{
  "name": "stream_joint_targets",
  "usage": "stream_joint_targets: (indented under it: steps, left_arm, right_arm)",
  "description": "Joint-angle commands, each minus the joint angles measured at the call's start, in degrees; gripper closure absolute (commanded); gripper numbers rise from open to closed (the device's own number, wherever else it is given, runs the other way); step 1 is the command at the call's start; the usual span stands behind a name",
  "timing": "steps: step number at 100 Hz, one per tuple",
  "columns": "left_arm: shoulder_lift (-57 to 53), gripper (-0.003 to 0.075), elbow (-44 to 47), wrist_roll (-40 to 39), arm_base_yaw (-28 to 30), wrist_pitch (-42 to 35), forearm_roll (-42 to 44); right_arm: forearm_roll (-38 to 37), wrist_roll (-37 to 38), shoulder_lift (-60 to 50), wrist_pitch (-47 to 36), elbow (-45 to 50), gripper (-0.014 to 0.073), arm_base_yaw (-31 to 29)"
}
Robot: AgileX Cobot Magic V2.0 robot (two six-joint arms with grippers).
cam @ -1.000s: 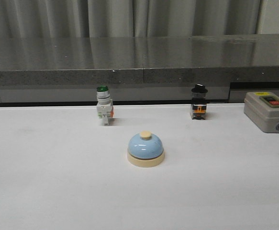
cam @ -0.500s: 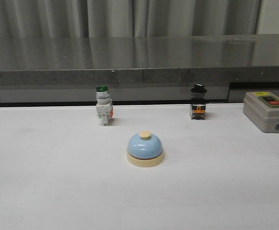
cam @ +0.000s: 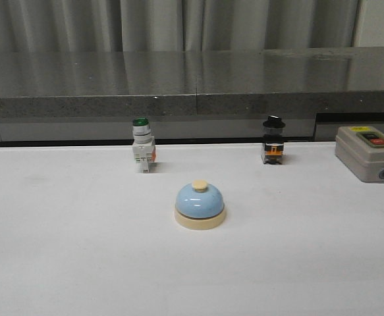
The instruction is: Place and press bell with both arms
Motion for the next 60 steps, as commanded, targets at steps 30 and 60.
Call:
stream_joint_targets:
  steps: [30,60]
  left_arm:
    - [-1.6,0.0740,2.4,-0.4,0.1,-4.5,-0.5]
    - [-1.6,0.0740,2.4,-0.4,0.1,-4.5,-0.5]
  right_arm:
    - [-0.8,0.1,-1.0,-10.0,3.3,0.0662,-0.3]
    - [-0.8,0.1,-1.0,-10.0,3.3,0.0662,-0.3]
